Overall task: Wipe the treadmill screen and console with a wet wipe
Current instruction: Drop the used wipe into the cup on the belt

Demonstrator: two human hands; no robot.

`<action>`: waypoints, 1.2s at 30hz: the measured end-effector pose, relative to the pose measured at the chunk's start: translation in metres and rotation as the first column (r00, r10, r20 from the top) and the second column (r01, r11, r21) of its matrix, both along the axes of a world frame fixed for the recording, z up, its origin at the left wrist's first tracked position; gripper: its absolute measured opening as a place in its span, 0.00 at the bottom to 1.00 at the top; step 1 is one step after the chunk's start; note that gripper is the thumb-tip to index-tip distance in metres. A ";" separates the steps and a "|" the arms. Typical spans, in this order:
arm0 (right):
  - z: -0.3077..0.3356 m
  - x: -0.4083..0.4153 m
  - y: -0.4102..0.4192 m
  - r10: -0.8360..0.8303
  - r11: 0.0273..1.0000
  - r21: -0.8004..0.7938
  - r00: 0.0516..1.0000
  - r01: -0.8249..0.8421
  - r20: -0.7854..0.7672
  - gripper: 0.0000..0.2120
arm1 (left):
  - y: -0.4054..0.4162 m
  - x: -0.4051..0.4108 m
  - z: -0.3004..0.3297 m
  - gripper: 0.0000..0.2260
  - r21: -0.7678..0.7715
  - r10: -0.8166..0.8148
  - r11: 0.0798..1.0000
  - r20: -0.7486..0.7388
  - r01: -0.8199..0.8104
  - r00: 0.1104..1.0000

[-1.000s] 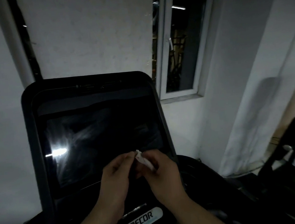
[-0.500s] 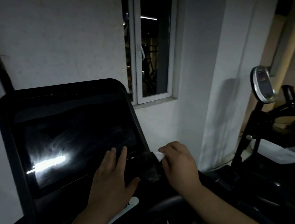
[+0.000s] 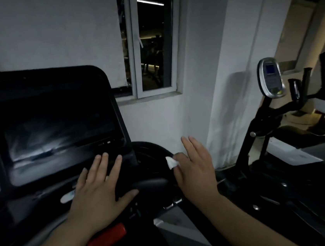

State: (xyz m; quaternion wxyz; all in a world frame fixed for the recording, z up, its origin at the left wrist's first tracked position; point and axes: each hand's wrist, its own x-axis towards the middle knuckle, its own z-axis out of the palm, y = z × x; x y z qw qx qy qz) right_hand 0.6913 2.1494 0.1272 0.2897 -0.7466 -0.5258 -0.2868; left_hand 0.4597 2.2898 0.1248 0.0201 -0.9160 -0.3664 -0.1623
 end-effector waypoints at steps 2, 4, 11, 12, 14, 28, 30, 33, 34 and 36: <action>-0.004 0.000 -0.029 0.003 0.999 -0.039 1.000 -0.004 -0.028 0.05 | -0.033 -0.001 -0.003 0.46 0.004 0.007 1.000 -0.012 -0.007 1.000; -0.004 -0.001 -0.055 0.034 0.998 -0.057 0.998 -0.037 -0.054 0.06 | -0.064 -0.005 -0.004 0.46 0.010 0.024 1.000 -0.021 -0.023 1.000; -0.010 -0.021 -0.133 0.089 0.995 0.057 0.989 -0.083 -0.114 0.05 | -0.142 -0.028 0.004 0.43 0.030 0.000 1.000 -0.078 0.002 0.997; -0.015 -0.024 -0.144 0.093 0.995 0.057 0.987 -0.086 -0.131 0.06 | -0.153 -0.033 0.004 0.43 0.034 -0.010 0.999 -0.079 0.013 0.997; -0.025 -0.033 -0.167 0.093 0.995 0.043 0.982 -0.087 -0.162 0.05 | -0.171 -0.043 0.002 0.42 0.039 -0.033 0.999 -0.078 0.036 0.996; -0.071 -0.094 -0.288 0.077 0.990 -0.081 0.929 -0.114 -0.362 0.05 | -0.293 -0.109 -0.040 0.42 -0.041 -0.070 0.997 -0.098 0.066 0.993; -0.075 -0.097 -0.296 0.085 0.987 -0.095 0.930 -0.126 -0.356 0.04 | -0.306 -0.115 -0.044 0.42 -0.041 -0.055 0.998 -0.094 0.052 0.994; -0.082 -0.098 -0.307 0.085 0.983 -0.128 0.940 -0.134 -0.331 0.05 | -0.328 -0.119 -0.051 0.42 -0.050 -0.017 0.999 -0.125 0.010 0.992; -0.084 -0.098 -0.313 0.088 0.982 -0.130 0.946 -0.135 -0.312 0.05 | -0.336 -0.118 -0.053 0.42 -0.057 -0.003 0.998 -0.125 -0.004 0.992; -0.088 -0.094 -0.328 0.101 0.982 -0.124 0.956 -0.140 -0.276 0.06 | -0.355 -0.115 -0.058 0.42 -0.066 0.015 0.998 -0.123 -0.024 0.992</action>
